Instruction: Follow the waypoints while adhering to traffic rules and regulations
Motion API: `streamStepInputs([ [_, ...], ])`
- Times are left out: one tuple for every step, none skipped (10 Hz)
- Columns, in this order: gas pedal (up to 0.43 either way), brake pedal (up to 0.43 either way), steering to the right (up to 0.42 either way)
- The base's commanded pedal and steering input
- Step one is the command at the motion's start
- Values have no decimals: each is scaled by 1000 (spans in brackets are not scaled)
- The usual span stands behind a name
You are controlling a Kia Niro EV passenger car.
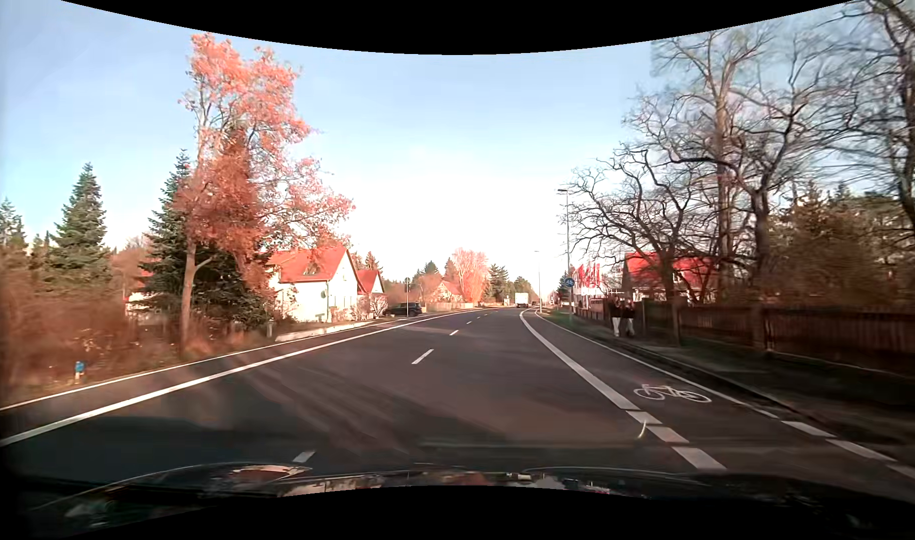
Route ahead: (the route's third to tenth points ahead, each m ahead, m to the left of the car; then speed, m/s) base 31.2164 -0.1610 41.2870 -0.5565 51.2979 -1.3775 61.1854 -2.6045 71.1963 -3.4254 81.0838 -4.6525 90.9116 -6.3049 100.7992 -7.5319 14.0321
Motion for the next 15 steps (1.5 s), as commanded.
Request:
streamStepInputs([
  [138, 0, 5],
  [138, 0, 5],
  [138, 0, 6],
  [138, 0, 5],
  [138, 0, 6],
  [138, 0, 6],
  [138, 0, 7],
  [138, 0, 7],
  [138, 0, 7],
  [138, 0, 9],
  [138, 0, 9],
  [138, 0, 9],
  [138, 0, 9],
  [138, 0, 9],
  [138, 0, 10],
])
